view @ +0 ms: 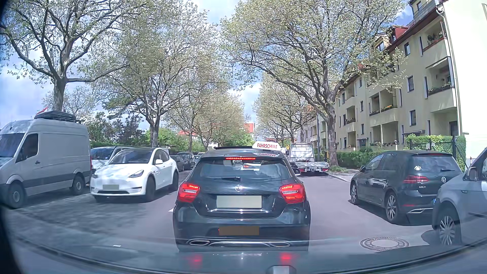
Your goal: Follow the waypoints while adhering to traffic rules and regulations
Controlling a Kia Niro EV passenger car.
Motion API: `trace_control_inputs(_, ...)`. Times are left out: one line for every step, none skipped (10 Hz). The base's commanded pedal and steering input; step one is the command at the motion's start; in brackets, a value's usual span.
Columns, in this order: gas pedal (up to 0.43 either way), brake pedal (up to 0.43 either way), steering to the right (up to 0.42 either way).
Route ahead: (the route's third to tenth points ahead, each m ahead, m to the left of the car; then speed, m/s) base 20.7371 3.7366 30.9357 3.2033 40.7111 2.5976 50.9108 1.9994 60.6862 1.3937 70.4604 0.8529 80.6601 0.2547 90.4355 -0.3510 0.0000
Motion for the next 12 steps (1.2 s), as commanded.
trace_control_inputs(0.0, 0.39, -0.004)
trace_control_inputs(0.0, 0.396, -0.004)
trace_control_inputs(0.0, 0.396, -0.004)
trace_control_inputs(0.0, 0.396, -0.004)
trace_control_inputs(0.0, 0.396, -0.004)
trace_control_inputs(0.0, 0.396, -0.004)
trace_control_inputs(0.0, 0.396, -0.004)
trace_control_inputs(0.0, 0.396, -0.004)
trace_control_inputs(0.0, 0.396, -0.004)
trace_control_inputs(0.0, 0.39, -0.004)
trace_control_inputs(0.0, 0.396, -0.004)
trace_control_inputs(0.0, 0.39, -0.004)
